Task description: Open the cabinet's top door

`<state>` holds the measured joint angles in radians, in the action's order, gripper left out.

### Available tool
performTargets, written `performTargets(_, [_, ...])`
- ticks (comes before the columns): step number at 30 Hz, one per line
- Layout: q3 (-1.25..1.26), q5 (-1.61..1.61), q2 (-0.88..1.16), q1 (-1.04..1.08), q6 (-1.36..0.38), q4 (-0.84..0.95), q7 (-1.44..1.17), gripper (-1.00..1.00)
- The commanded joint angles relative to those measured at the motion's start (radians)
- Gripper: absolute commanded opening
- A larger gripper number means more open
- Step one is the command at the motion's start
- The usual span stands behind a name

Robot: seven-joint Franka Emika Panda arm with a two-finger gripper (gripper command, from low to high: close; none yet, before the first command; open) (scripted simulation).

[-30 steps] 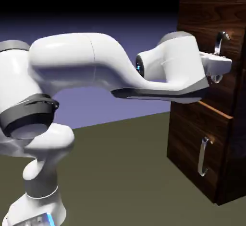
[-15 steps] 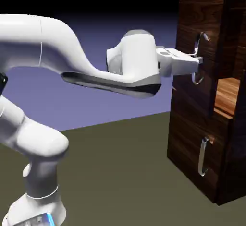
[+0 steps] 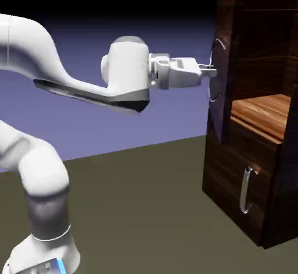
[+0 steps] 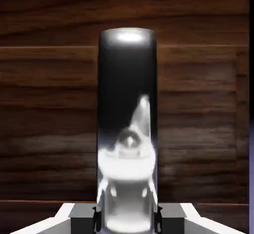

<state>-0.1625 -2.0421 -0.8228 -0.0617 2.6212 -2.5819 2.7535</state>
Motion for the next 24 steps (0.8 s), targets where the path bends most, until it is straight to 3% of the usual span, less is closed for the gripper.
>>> performTargets(1, [0.028,0.045,-0.017,0.009,-0.027,-0.017,-0.022,-1.00])
performTargets(13, [0.404,0.560,-0.130,0.018,-0.471,-0.098,-0.198,-1.00])
performTargets(24, [0.783,0.896,0.011,0.083,-0.949,0.085,-0.200,-1.00])
